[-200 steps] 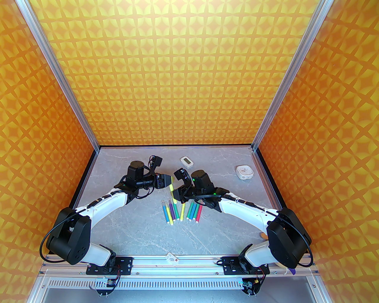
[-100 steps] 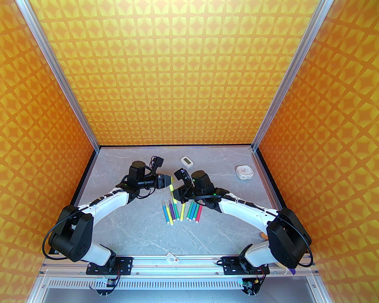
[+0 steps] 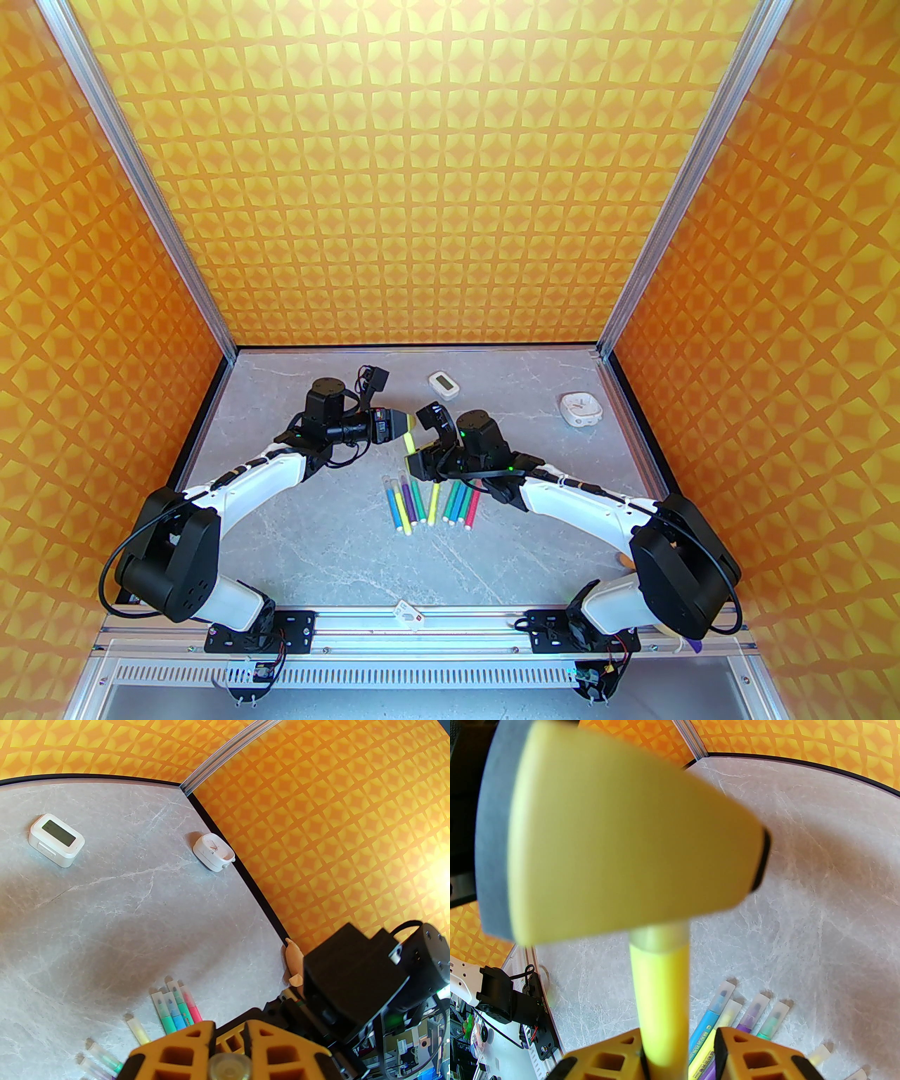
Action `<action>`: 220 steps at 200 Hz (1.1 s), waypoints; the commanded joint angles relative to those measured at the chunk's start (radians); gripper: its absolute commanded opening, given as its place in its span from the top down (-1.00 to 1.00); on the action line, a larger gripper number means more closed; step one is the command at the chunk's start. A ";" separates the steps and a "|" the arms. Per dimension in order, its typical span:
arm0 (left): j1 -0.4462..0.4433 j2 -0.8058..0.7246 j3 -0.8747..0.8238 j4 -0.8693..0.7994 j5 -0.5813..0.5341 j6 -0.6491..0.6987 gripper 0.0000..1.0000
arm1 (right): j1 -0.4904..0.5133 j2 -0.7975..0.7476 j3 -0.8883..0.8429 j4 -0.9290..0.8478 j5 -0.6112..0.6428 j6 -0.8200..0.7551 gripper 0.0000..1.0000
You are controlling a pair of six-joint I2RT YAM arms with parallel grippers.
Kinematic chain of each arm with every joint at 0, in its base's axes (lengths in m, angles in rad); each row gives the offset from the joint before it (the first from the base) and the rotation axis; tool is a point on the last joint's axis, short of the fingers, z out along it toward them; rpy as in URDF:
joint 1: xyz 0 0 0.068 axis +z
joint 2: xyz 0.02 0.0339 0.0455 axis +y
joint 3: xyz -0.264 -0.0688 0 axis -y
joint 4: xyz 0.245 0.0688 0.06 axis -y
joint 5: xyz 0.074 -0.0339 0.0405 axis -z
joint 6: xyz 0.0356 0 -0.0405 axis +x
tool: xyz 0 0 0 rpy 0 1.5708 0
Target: Open the pen caps
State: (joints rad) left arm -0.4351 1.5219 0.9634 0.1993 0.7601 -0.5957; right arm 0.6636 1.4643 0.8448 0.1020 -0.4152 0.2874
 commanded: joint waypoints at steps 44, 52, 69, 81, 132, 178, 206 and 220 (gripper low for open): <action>-0.008 0.008 0.034 0.014 0.025 -0.032 1.00 | 0.004 -0.017 -0.009 0.081 0.031 0.016 0.37; -0.008 0.006 0.034 0.014 0.025 -0.032 1.00 | 0.003 -0.015 -0.007 0.085 0.031 0.018 0.40; -0.008 0.004 0.034 0.015 0.025 -0.030 1.00 | 0.004 -0.015 -0.007 0.089 0.028 0.018 0.51; -0.008 0.001 0.035 0.016 0.025 -0.030 1.00 | 0.003 -0.017 -0.009 0.089 0.027 0.016 0.60; 0.003 -0.039 0.021 0.039 -0.035 -0.016 1.00 | 0.003 -0.037 -0.038 0.057 0.008 0.009 0.98; 0.034 -0.071 0.032 0.001 -0.108 -0.008 1.00 | 0.003 -0.085 -0.089 -0.001 -0.019 -0.022 1.00; 0.049 -0.068 0.050 -0.003 -0.120 -0.028 1.00 | 0.003 -0.102 -0.102 -0.046 -0.032 -0.050 1.00; 0.055 -0.065 0.060 -0.006 -0.131 -0.033 1.00 | 0.003 -0.108 -0.106 -0.065 -0.036 -0.062 1.00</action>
State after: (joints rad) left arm -0.4385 1.4799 0.9699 0.1669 0.7479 -0.6243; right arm 0.6674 1.3857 0.7849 0.1822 -0.4156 0.2710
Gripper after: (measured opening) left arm 0.150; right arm 0.175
